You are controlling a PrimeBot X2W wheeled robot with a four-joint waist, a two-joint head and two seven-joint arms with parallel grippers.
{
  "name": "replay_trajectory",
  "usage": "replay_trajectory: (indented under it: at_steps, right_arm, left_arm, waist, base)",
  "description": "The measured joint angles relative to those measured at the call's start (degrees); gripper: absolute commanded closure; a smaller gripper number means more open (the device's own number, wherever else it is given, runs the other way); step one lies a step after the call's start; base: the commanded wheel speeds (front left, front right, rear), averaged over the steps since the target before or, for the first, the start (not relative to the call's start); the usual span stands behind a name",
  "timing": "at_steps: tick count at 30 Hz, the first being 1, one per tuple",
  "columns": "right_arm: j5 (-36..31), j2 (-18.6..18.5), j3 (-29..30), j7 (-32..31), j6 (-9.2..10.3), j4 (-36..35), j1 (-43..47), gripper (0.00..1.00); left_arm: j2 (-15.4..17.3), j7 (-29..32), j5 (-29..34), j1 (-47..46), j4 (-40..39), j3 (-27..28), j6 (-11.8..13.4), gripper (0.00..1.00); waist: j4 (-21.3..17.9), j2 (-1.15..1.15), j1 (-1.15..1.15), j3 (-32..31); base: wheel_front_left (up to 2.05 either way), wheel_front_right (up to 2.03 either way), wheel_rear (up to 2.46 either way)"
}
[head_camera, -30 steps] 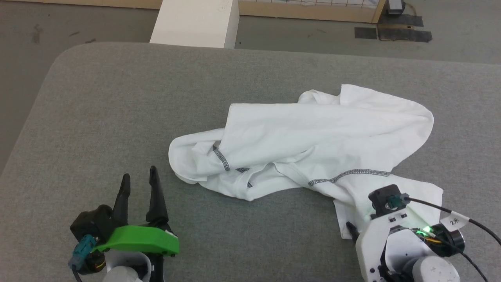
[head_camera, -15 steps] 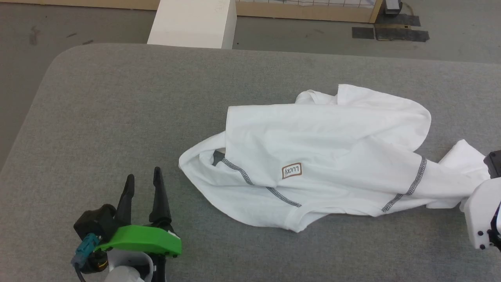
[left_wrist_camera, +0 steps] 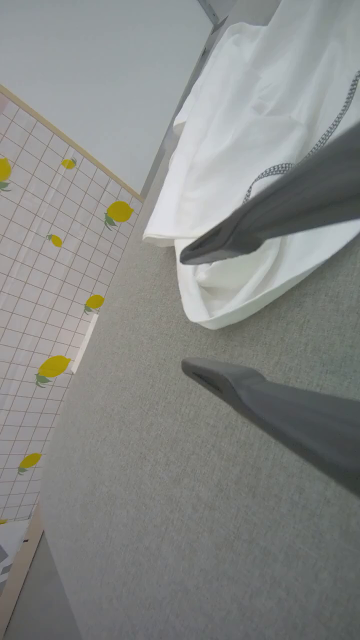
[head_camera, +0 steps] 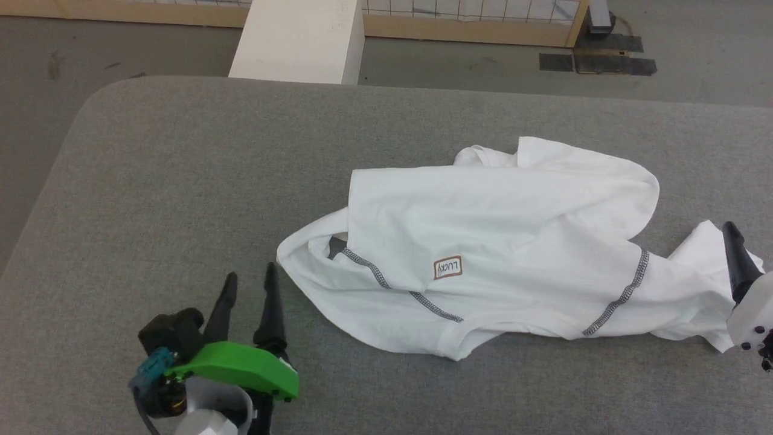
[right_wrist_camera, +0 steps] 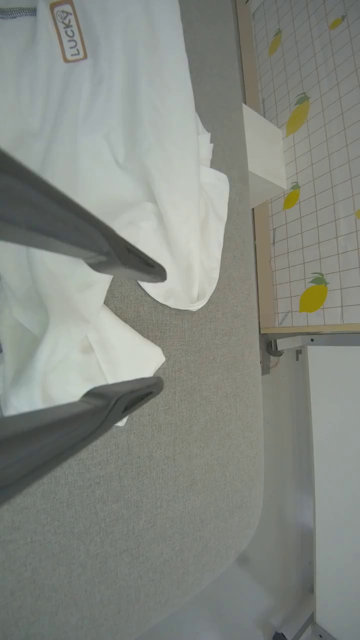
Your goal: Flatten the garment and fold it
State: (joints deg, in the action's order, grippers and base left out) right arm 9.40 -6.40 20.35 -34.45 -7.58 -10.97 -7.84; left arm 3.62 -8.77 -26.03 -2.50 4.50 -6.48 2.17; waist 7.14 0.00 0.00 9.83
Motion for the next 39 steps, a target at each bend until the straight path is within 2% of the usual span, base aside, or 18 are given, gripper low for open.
replay_trajectory:
  at_steps: [3,6,7,8,9,13,18,19,20,25,30,39]
  right_arm:
    - [-0.3,2.3,1.3,2.4,0.0,-1.3,1.7,0.0]
    - [-0.3,3.2,1.6,3.9,0.0,-1.3,3.4,0.0]
    - [-0.3,3.3,1.7,4.3,0.0,-1.2,3.7,0.0]
    - [0.1,3.4,1.7,5.3,0.0,-0.6,4.1,0.0]
    - [0.5,3.4,1.6,5.3,0.0,-0.4,4.2,0.0]
    - [0.9,3.4,1.3,6.1,0.0,-0.3,4.2,0.0]
    - [1.0,3.4,0.2,6.2,0.0,-0.3,4.9,0.0]
    - [1.3,3.4,-0.3,6.2,0.0,-0.2,5.4,0.0]
    - [1.5,3.4,-0.8,5.9,0.0,-0.1,6.1,0.0]
    - [2.4,3.4,-3.7,4.2,0.0,0.5,9.8,0.0]
    - [4.1,3.4,-6.6,2.3,0.0,1.3,13.0,0.0]
    - [4.1,3.5,-11.2,0.6,0.0,7.6,10.5,0.0]
  left_arm:
    - [0.0,6.0,-0.9,0.0,-0.5,-2.9,-0.1,0.0]
    - [-0.2,14.9,-1.8,0.0,-0.7,-6.2,1.4,0.0]
    - [-0.2,18.5,-1.9,0.0,-0.7,-7.4,2.3,0.0]
    - [-0.3,25.8,-1.9,-0.1,-1.0,-9.1,5.3,0.0]
    - [-0.3,27.5,-1.6,-0.1,-0.9,-9.4,6.3,0.0]
    - [-0.2,30.4,-1.3,-0.9,0.2,-9.6,8.3,0.0]
    - [-0.2,29.4,-1.5,-3.6,3.1,-9.8,7.3,0.0]
    - [-0.2,28.6,-1.8,-4.2,3.8,-9.8,6.9,0.62]
    - [-0.2,28.1,-1.8,-4.6,4.5,-9.9,6.5,1.0]
    - [-0.3,23.3,-4.5,-4.9,5.7,-8.6,5.4,1.0]
    - [-0.3,17.5,-5.8,-3.6,2.0,-5.3,5.2,1.0]
    - [0.6,16.8,-5.9,-1.7,-1.7,-4.4,5.5,1.0]
  waist:
    - [-0.3,0.0,0.0,-0.2]
    - [-0.8,0.0,0.0,-0.2]
    - [-1.1,0.0,0.0,-0.1]
    - [-1.8,0.0,0.0,0.1]
    - [-2.1,0.0,0.0,0.2]
    - [-3.3,0.0,0.0,0.7]
    - [-4.4,0.0,0.0,1.4]
    - [-4.6,0.0,0.0,1.5]
    - [-4.8,0.0,0.0,1.6]
    - [-5.2,0.0,0.0,1.8]
    - [-5.0,0.0,0.0,1.8]
    - [-3.6,0.0,0.0,2.6]
  base:
    - [0.0,0.0,0.0]
    - [0.0,0.0,0.0]
    - [0.0,0.0,0.0]
    - [0.0,0.0,0.0]
    - [0.0,0.0,0.0]
    - [0.0,0.0,0.0]
    - [0.0,0.0,0.0]
    - [0.0,0.0,0.0]
    - [0.0,0.0,0.0]
    - [0.0,0.0,0.0]
    - [0.0,0.0,0.0]
    - [0.0,0.0,0.0]
